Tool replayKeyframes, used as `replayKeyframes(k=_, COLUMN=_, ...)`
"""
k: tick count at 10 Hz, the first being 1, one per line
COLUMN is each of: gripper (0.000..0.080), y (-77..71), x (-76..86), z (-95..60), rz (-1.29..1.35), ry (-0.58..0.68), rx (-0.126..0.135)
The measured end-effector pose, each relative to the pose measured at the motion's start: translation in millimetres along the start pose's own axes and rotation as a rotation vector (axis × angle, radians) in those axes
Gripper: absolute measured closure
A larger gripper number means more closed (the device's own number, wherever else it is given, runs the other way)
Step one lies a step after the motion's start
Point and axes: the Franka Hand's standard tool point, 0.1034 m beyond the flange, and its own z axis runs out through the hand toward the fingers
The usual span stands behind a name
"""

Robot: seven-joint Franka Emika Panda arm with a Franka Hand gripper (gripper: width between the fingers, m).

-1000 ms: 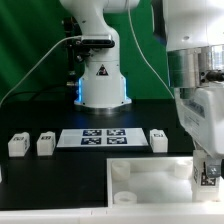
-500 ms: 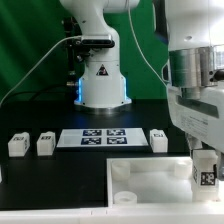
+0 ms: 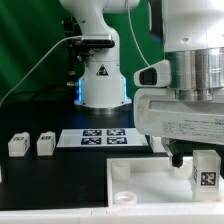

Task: Assemble one leg

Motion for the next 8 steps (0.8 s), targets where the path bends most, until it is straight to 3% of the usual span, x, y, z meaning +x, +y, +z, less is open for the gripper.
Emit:
replayKeyframes(k=4, gripper=0.015, y=-8.3, x=6.4, z=-6.4, rz=-0.638, ry=0.041, rx=-0.055)
replayKeyframes(k=6, gripper=0.0173, y=-7.3, x=7.1, z=-6.2, rz=-0.586, ry=0.041, rx=-0.053)
replayKeyframes(k=8, gripper=0.051, y=-7.6, x=6.7, z=-6.2, rz=-0.448, ry=0.044, rx=-0.047)
